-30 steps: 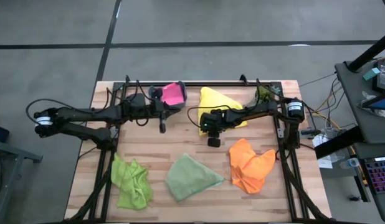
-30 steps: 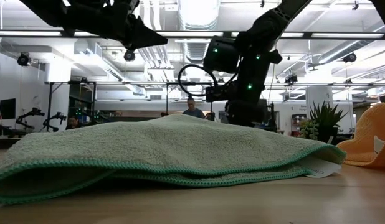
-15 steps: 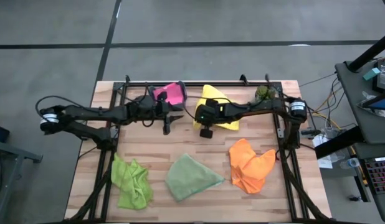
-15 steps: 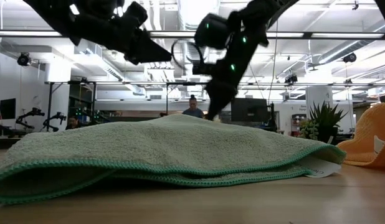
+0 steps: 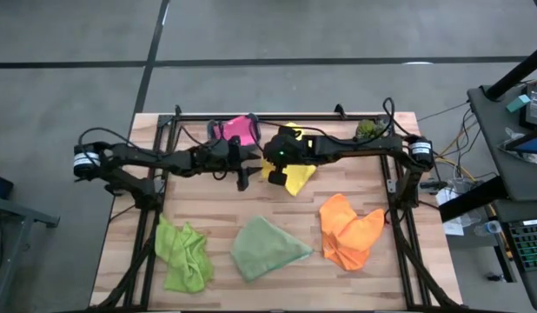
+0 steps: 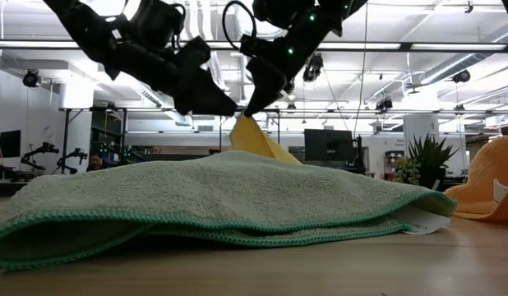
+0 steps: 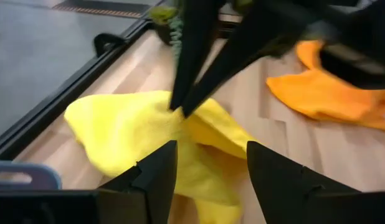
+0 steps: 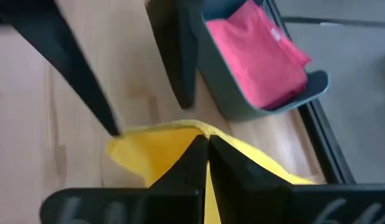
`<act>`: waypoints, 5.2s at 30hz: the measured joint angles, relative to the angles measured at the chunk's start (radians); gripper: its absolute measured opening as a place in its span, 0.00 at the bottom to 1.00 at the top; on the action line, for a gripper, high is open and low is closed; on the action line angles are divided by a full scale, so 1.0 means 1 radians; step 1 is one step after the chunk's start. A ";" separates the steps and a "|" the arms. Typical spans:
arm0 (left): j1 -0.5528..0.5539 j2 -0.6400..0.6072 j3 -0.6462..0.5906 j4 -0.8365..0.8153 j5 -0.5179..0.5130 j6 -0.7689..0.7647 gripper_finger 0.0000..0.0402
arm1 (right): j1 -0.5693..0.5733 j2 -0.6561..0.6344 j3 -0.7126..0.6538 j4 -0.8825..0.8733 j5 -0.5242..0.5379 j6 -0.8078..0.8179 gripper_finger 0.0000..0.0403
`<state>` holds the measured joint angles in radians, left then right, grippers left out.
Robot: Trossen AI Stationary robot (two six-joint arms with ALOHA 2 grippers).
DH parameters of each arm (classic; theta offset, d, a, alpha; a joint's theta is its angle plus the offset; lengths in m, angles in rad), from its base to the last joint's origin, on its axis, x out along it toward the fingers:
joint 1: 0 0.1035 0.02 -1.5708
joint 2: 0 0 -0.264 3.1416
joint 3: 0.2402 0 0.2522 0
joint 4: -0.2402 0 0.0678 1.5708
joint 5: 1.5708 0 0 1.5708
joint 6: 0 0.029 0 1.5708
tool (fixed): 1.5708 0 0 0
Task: Fold microfiber towels
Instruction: Fold the yellow microfiber towel
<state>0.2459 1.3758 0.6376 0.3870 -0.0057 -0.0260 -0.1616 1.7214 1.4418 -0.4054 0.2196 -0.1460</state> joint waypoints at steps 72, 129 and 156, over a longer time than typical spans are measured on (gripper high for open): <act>-0.021 -0.445 0.023 -0.331 0.170 -0.123 0.00 | -0.005 -0.007 -0.416 0.480 -0.384 0.095 0.55; 0.065 -0.324 0.432 -1.029 0.203 0.142 0.00 | -0.112 -0.392 0.031 -0.291 0.045 -0.295 0.02; -0.135 -0.249 0.343 -1.245 0.069 0.212 0.00 | 0.069 -0.382 -0.207 -0.467 -0.151 0.033 0.02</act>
<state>0.1104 1.1265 0.9811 -0.8582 0.0634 0.1859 -0.0930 1.3392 1.2350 -0.8720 0.0690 -0.1130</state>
